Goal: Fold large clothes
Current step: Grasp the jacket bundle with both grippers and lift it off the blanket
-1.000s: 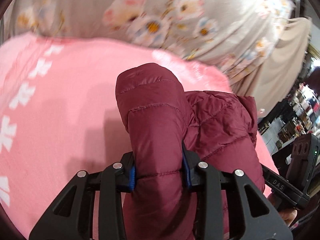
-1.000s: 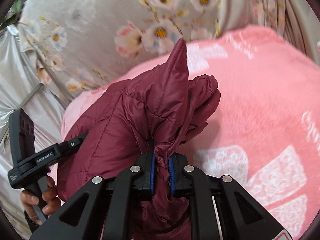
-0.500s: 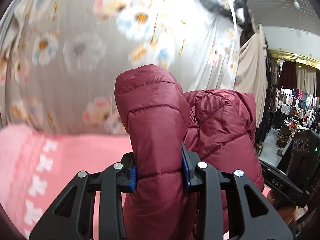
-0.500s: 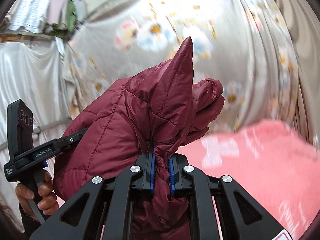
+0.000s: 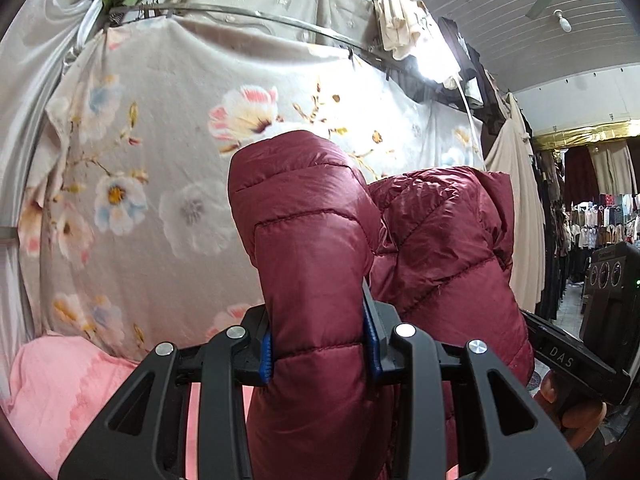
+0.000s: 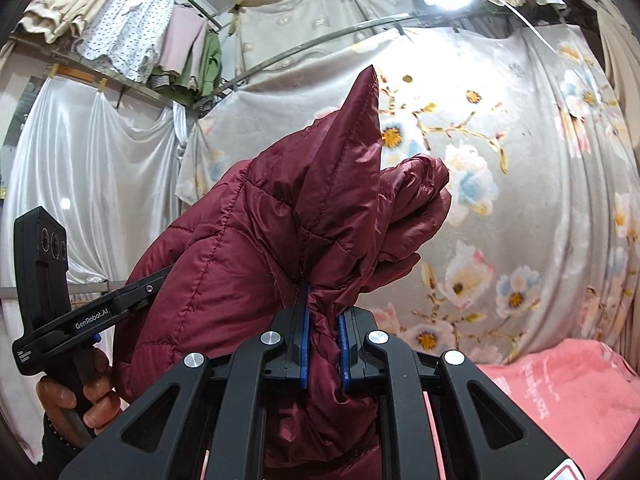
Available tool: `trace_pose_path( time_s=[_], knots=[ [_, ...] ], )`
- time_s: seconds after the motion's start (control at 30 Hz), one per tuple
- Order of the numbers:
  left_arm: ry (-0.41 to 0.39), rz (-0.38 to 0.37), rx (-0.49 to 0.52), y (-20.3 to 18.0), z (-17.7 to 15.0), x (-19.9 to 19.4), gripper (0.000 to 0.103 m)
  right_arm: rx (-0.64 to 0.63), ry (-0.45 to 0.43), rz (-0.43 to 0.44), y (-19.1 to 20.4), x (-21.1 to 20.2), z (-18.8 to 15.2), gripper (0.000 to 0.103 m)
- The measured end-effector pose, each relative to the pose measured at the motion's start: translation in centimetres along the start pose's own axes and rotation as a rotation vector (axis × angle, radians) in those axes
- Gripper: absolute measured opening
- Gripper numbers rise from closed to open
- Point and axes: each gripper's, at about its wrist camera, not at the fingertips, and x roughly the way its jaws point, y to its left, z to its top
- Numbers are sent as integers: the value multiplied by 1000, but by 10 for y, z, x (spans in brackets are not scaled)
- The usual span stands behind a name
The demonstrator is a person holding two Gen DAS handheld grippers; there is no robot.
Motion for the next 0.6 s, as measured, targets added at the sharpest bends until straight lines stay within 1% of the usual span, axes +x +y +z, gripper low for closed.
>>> trace_pose_path(
  time_s=[0.1, 0.2, 0.4, 0.5, 0.6],
  knots=[
    [-10, 21, 1, 13, 2, 1, 33, 2, 6, 21, 6, 23, 1, 12],
    [-4, 38, -13, 33, 0, 8, 33, 6, 27, 36, 9, 46, -5, 12],
    [15, 67, -28, 69, -18, 30, 33, 26, 76, 64, 10, 92, -31, 12],
    [53, 75, -44, 89, -34, 48, 33, 47, 117, 68, 3, 118, -50, 12],
    [109, 87, -68, 109, -56, 70, 33, 73, 169, 62, -7, 145, -77, 12]
  ],
)
